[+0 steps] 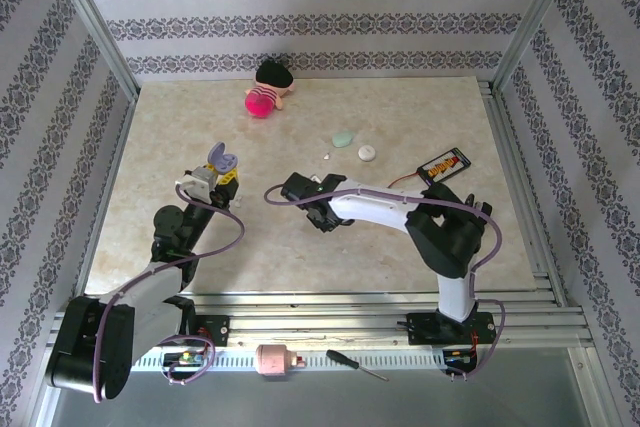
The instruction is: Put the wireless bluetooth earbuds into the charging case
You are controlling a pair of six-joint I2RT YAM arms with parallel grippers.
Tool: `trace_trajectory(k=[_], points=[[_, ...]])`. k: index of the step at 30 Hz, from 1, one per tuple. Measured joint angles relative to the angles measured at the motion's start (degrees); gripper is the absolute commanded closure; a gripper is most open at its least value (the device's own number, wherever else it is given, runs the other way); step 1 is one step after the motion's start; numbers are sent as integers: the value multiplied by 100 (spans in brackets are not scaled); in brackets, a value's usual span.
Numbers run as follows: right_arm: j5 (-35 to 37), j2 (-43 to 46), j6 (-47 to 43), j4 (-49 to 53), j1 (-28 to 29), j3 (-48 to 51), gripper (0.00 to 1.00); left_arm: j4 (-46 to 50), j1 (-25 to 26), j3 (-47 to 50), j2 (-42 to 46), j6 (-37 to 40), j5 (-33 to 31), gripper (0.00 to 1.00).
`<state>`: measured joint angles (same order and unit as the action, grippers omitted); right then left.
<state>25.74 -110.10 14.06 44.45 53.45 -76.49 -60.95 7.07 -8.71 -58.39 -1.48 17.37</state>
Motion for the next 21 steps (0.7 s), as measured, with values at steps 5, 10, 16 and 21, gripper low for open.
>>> trace_trajectory(k=[5, 10, 16, 21], points=[[356, -343, -59, 184, 275, -313, 71, 162, -46, 0, 15, 22, -105, 77], [553, -636, -101, 278, 409, -487, 71, 203, -83, 0, 11, 24, -114, 77], [643, -723, -127, 361, 409, -501, 71, 227, -87, 0, 4, 22, -107, 77], [660, -809, -212, 361, 409, -501, 71, 229, -87, 0, -24, 22, -94, 77]])
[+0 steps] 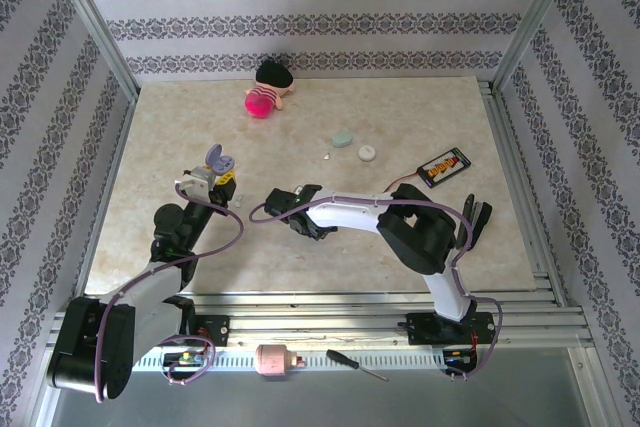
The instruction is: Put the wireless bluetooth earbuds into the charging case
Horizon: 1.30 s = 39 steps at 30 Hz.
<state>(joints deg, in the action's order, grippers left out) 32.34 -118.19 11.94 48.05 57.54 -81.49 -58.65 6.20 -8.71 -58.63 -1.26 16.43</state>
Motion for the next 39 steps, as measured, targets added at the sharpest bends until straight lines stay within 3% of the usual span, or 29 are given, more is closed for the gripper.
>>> trace_trajectory(k=[15, 32, 39], points=[[2, -144, -22, 105, 0, 0, 72, -4, 0, 0, -101, -7, 4, 77], [66, -214, -63, 94, -4, 9, 84, -9, 0, 0, -127, -26, 155, 77], [-483, 680, 28, -188, -162, 409, 85, -299, 0, 0, -479, -22, 675, 77]])
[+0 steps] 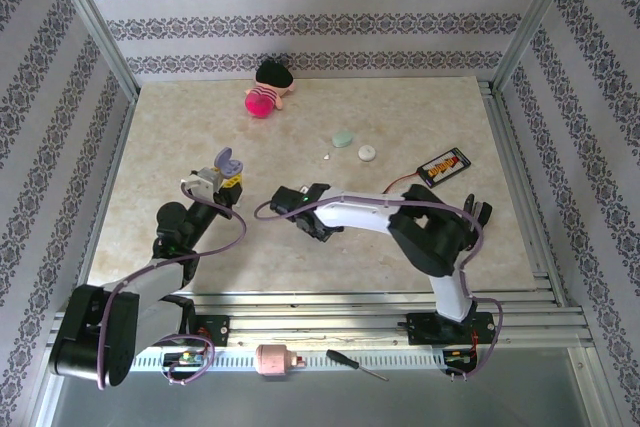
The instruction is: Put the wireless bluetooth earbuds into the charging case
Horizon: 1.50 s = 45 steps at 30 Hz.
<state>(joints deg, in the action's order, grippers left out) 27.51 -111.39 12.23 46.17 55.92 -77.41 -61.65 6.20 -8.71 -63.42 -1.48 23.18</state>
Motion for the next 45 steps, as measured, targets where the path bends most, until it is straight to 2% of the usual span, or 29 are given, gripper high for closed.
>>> trace_trajectory(k=[4, 10, 16, 20, 24, 32, 45], points=[[-894, 1137, 138, -463, -278, 302, 86, -426, 2, 2, -358, -2, 483, 77], [-3032, 2577, 610, -1554, -935, 778, 86, -1182, 26, 2, -798, -4, 1093, 77], [-5021, 2940, 1327, -2848, -1309, 1158, 85, -1488, 232, -11, -920, -2, 1526, 78], [-5818, 2940, 1637, -3480, -1303, 1150, 85, -1550, 387, -66, -1003, 0, 1718, 78], [-6135, 2881, 1661, -3685, -1292, 984, 85, -1589, 560, -129, -1071, 4, 1812, 78], [-6214, 2483, 1587, -3821, -1150, 487, 85, -1626, 911, -267, -1189, 52, 1923, 78], [-6201, 2162, 1443, -3762, -1141, 391, 85, -1644, 1036, -297, -1198, 109, 1945, 78]])
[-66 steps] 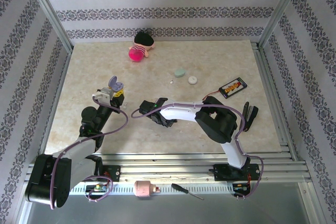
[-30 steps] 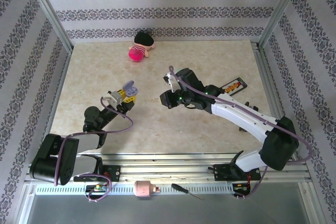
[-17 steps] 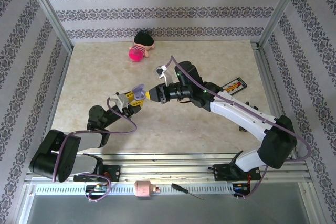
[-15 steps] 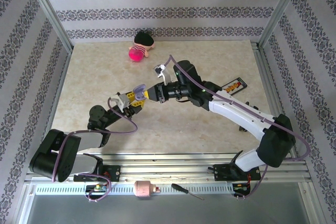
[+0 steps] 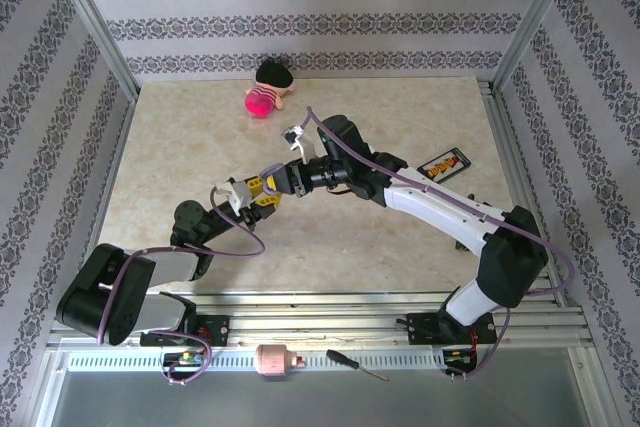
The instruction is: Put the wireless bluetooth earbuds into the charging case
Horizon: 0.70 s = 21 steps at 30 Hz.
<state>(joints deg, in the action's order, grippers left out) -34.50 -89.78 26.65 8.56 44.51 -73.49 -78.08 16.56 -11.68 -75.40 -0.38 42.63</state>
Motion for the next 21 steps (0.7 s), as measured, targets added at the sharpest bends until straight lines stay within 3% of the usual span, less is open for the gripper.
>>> trace_trajectory(k=[13, 21], points=[[-4, -166, 105, -76, 0, 0, 84, 0, 24, -96, 0, -2, -63, 77], [-7, -188, 315, -177, 0, 0, 62, 28, 26, -96, 0, -2, -131, 77]])
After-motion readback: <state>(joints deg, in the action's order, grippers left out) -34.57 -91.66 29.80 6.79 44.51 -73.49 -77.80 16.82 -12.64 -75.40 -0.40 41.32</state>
